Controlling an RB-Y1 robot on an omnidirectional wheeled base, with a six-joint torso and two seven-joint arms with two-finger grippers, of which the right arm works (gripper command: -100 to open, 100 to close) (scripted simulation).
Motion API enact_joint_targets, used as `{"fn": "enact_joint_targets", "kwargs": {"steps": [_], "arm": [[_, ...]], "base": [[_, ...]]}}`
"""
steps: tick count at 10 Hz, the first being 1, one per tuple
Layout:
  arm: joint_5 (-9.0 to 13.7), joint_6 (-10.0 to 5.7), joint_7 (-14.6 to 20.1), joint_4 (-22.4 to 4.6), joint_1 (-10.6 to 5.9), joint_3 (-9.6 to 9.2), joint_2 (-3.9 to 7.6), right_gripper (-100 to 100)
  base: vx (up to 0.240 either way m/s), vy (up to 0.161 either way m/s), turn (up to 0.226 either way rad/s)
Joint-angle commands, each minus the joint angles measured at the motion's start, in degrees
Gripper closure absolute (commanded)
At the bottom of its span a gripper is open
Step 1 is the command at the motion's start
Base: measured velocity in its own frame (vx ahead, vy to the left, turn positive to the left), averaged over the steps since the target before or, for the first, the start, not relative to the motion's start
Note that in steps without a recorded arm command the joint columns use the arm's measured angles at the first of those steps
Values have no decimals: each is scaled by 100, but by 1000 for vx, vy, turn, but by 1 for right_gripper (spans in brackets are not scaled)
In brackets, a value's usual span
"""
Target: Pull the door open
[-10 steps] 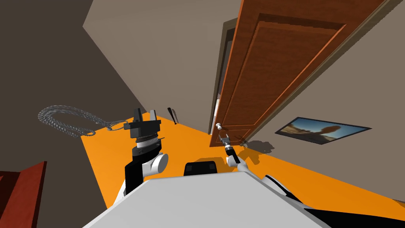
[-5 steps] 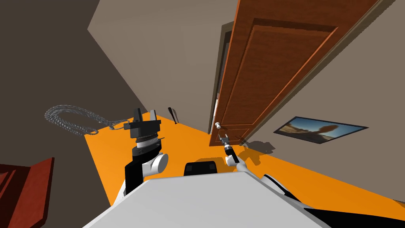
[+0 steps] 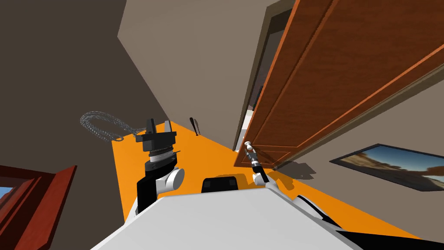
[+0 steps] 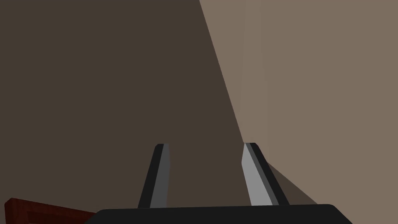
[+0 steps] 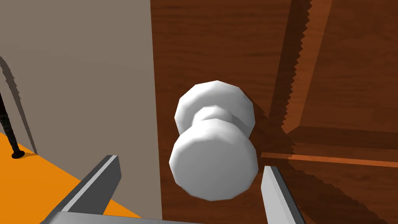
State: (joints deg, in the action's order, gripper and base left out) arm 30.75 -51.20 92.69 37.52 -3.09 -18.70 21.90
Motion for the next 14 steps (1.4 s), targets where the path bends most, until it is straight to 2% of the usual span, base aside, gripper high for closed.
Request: {"fn": "enact_joint_targets", "kwargs": {"steps": [1,2,3,8,9,14], "arm": [[44,-123,138,-159,16,61,106,-100],[20,-102,94,-169,-12,27,61,-100],[20,-102,94,-169,-12,27,61,100],[20,-102,94,-169,-12,27,61,100],[-27,-205,259,-163,68,-91,197,100],[-190,-555,754,-101,282,-483,544,100]], "base": [[192,17,127],[91,3,32],[-8,-9,-51],[-18,-4,1],[-118,-58,127],[-222,-77,138]]}}
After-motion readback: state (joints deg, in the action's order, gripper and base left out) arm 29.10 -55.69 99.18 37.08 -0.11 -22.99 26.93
